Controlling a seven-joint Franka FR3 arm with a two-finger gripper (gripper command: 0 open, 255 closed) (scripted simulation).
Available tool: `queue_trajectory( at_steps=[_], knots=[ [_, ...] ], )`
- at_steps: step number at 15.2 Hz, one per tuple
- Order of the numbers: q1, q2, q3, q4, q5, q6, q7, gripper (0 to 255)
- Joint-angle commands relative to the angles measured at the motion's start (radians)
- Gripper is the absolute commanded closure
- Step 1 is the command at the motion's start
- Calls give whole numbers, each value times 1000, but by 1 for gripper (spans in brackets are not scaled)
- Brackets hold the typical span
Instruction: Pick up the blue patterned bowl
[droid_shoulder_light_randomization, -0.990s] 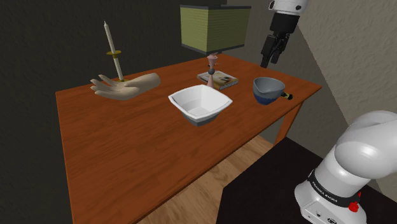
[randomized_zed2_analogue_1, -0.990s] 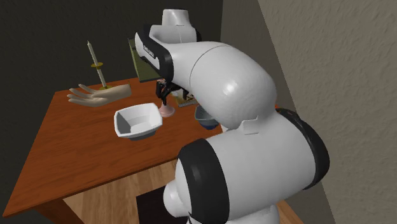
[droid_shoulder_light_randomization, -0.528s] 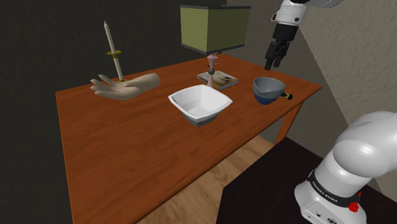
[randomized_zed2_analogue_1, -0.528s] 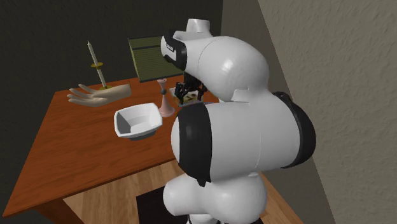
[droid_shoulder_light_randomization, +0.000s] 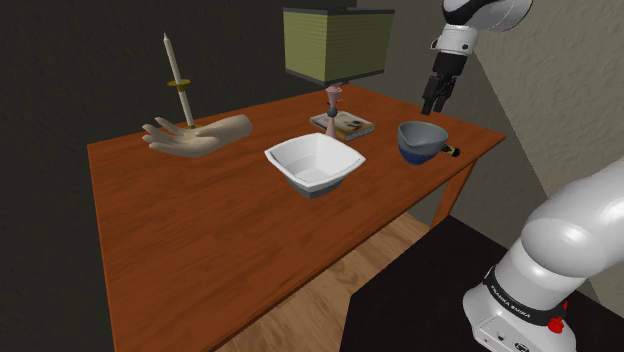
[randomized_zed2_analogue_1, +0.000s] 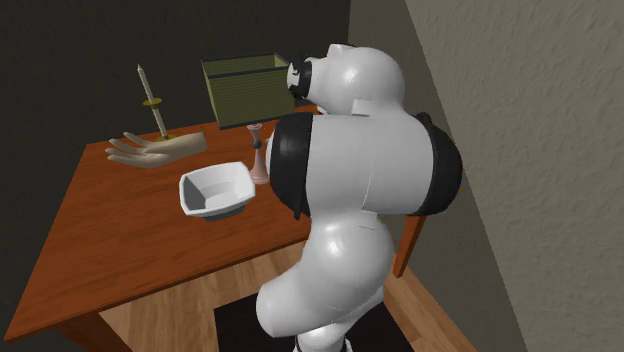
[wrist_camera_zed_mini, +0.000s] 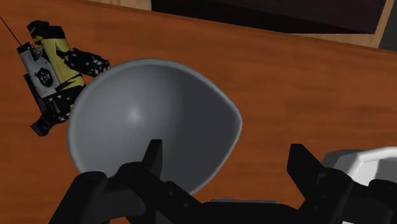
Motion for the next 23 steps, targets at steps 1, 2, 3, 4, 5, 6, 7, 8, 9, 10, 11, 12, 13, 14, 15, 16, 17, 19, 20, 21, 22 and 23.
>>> queue_trajectory(
  at_steps=[1,2,3,4,5,6,7,8,9,10,11,12,13,14,15,16,17,19,20,21,22,23],
  knots=[
    [-6,75,-40,43,17,11,-52,0],
    [-10,111,-58,63,27,15,-78,0],
    [-15,147,-75,84,39,19,-104,0],
    [-21,184,-92,106,52,21,-130,0],
    [-27,222,-107,129,66,23,-156,0],
    [-34,261,-121,154,82,23,-183,0],
    [-42,301,-134,179,99,22,-209,0],
    [-52,342,-146,206,117,20,-236,0],
    [-63,384,-157,235,136,17,-262,0],
    [-67,396,-158,243,142,16,-270,0],
    [-68,401,-158,234,144,28,-273,0],
    [-69,405,-157,225,147,41,-276,0],
    [-69,410,-157,217,150,53,-280,0],
    [-70,414,-157,208,153,65,-283,0],
    [-70,419,-157,200,156,77,-286,0],
    [-70,425,-156,192,160,89,-290,0],
    [-71,434,-156,180,165,108,-296,0],
    [-71,433,-156,180,165,108,-296,0],
    [-72,436,-156,183,166,107,-297,255],
    [-72,436,-156,183,166,107,-298,255],
    [-72,436,-156,184,166,107,-298,255],
    [-72,436,-156,183,166,107,-298,255]
  ],
)
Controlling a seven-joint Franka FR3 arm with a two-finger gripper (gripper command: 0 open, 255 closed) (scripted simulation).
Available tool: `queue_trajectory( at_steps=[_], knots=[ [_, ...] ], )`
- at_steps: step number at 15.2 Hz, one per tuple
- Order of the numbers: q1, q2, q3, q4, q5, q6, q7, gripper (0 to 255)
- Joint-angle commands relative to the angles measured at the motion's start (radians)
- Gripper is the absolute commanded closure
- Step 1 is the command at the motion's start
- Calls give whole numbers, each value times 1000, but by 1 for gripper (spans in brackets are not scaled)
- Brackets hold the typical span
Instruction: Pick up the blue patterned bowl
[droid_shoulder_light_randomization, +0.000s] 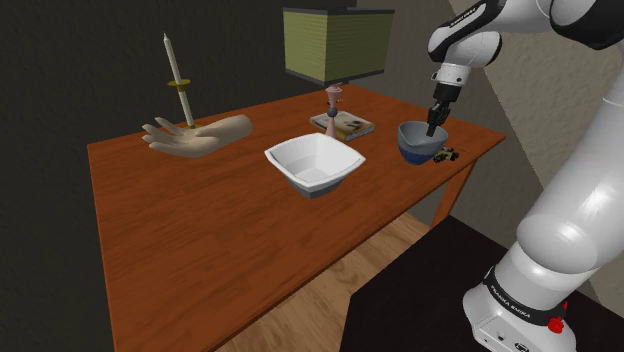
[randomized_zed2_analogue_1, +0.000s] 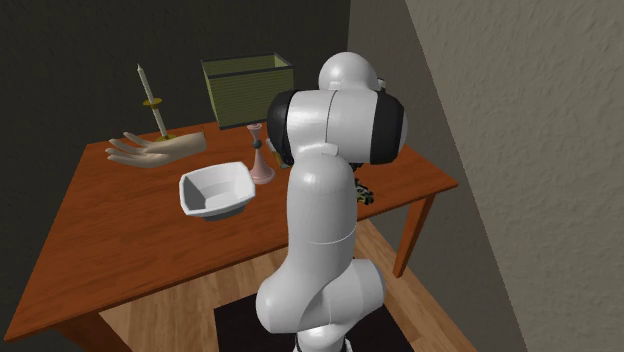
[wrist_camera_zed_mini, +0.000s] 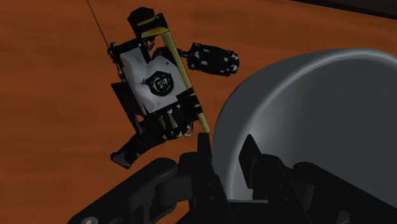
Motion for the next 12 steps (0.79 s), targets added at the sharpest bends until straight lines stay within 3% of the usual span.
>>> queue_trajectory(
  at_steps=[1,6,12],
  knots=[
    [0,1,0,-1,0,1,0,255],
    [1,-2,0,-4,-1,2,2,255],
    [3,-33,-1,45,-21,-71,23,255]
  ],
)
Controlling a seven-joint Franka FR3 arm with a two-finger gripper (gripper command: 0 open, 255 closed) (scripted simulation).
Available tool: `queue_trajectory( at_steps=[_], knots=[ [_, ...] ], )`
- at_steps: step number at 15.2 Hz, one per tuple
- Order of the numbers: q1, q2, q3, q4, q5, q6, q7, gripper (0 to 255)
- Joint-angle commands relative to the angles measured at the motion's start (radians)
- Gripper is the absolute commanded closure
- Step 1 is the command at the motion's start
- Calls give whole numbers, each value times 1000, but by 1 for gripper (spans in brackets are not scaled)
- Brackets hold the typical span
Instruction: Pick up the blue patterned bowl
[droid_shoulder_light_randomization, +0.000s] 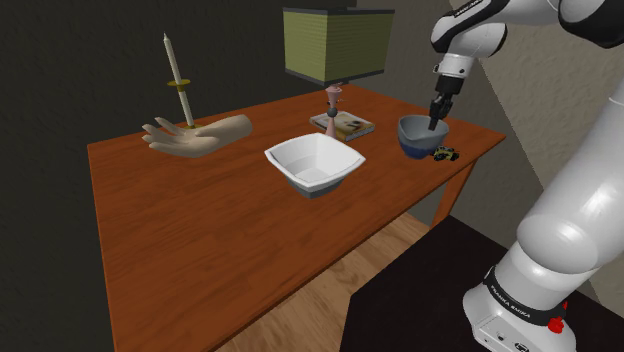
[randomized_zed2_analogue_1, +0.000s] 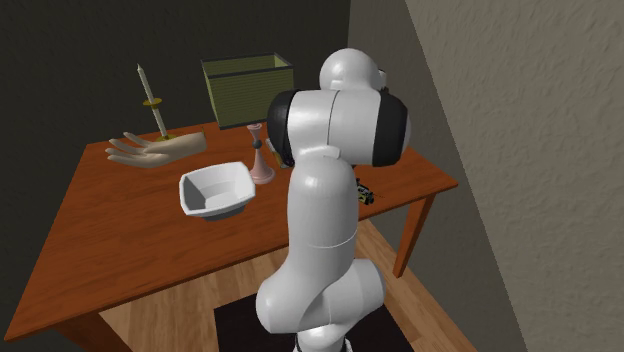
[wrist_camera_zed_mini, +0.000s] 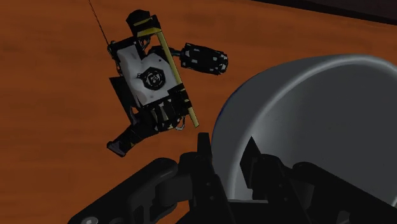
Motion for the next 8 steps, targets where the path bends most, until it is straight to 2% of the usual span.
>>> queue_trajectory(
  at_steps=[1,8],
  knots=[
    [-1,-7,-1,21,-5,-26,4,255],
    [1,-30,-2,90,-19,-114,24,255]
  ],
)
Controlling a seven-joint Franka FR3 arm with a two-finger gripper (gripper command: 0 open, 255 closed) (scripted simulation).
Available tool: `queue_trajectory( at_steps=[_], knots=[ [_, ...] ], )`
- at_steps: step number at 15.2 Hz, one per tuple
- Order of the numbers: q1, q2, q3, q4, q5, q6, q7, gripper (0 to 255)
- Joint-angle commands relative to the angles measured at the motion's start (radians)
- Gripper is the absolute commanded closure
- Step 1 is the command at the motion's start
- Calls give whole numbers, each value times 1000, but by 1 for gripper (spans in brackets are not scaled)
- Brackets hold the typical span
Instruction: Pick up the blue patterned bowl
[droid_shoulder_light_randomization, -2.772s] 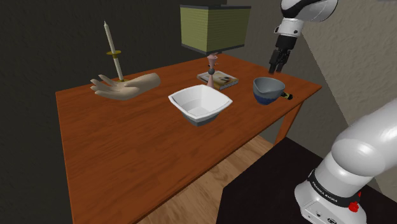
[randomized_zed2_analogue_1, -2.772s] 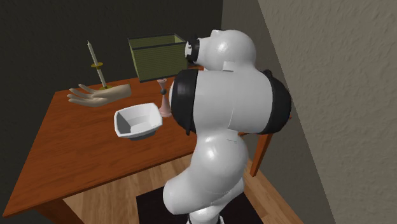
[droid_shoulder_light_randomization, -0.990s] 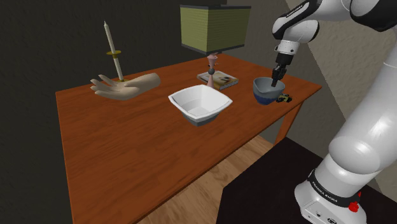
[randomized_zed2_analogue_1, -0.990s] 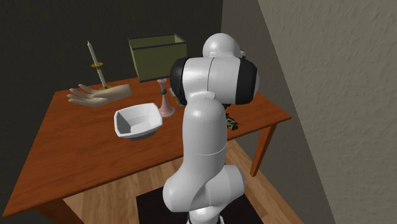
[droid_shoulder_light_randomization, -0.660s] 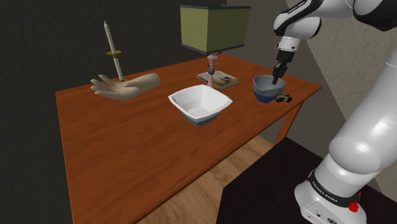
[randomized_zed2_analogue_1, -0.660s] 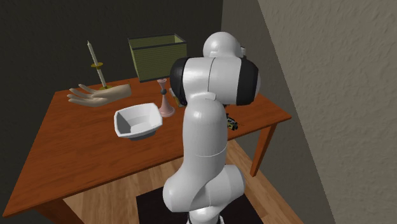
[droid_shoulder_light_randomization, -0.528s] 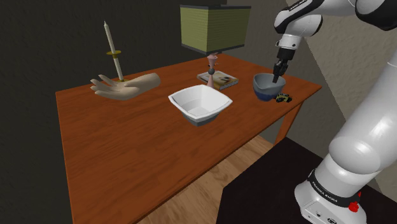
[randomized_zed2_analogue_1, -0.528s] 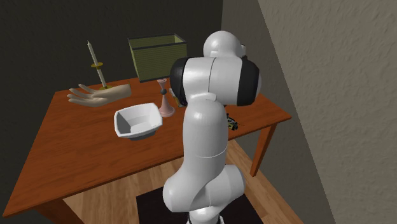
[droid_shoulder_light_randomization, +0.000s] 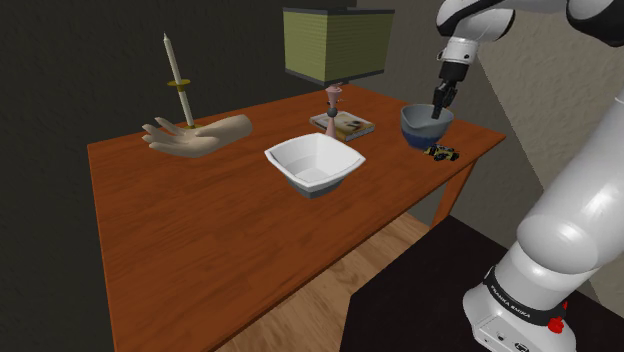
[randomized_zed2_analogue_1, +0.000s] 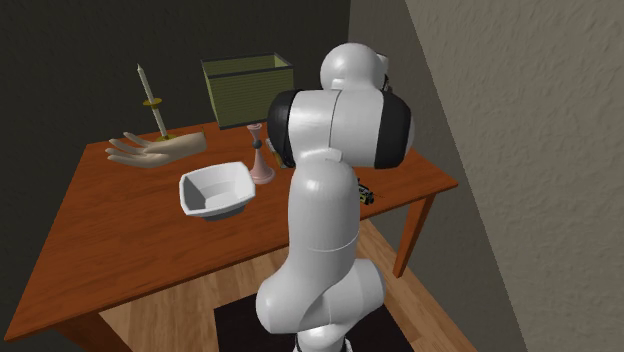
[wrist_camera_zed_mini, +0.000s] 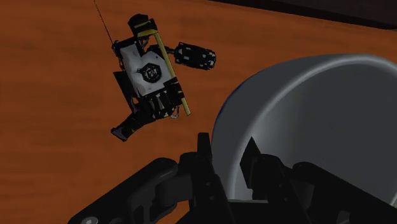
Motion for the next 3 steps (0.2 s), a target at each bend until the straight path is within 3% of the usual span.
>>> queue_trajectory(
  at_steps=[1,3],
  knots=[
    [-1,-6,-1,24,-4,-29,4,255],
    [-1,-7,-1,26,-4,-31,4,255]
  ],
)
